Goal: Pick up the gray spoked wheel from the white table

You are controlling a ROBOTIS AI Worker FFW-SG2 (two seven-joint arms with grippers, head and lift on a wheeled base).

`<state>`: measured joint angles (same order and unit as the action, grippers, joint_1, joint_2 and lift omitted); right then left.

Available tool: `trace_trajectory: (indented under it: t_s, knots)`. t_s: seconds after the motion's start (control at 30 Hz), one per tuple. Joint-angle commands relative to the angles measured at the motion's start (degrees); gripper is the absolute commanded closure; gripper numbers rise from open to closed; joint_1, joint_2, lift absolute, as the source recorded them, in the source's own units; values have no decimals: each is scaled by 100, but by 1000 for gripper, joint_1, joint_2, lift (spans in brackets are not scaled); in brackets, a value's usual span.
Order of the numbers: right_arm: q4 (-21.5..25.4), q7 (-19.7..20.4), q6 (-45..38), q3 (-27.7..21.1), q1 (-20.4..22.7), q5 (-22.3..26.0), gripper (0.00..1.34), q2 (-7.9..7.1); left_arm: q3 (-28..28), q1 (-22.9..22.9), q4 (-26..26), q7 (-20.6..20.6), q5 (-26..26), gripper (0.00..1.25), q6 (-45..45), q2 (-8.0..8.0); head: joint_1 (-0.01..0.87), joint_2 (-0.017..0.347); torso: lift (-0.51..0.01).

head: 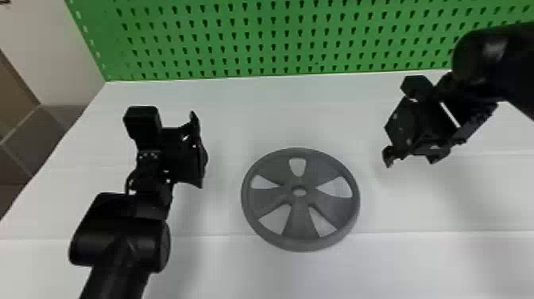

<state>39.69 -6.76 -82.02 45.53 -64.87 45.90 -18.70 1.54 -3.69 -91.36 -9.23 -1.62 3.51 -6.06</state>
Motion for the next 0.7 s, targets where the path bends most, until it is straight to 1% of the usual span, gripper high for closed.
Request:
trace_trajectory:
  t_s: [0.0,0.07,0.17,0.27,0.43,0.67]
  knots:
    - [-13,-546,354,712,-70,139,110,-63,-4,0,-31,0,3,186,1,-27,779,118,-87]
    - [-31,-563,275,791,-96,165,110,-37,5,0,-31,-18,3,186,1,-27,779,118,-87]
    - [-49,-563,64,782,-140,-116,110,60,22,-9,-31,-26,3,186,1,-27,779,118,-87]
    - [-119,-563,11,747,-158,-125,110,95,31,-18,-31,-35,3,186,1,-35,779,118,-87]
    - [-224,-563,20,712,-158,-151,110,95,40,-9,-31,-44,-5,186,1,-35,779,118,-87]
    - [-427,-554,73,413,-140,-213,110,95,40,-18,-31,-44,-23,186,9,-44,779,118,-87]
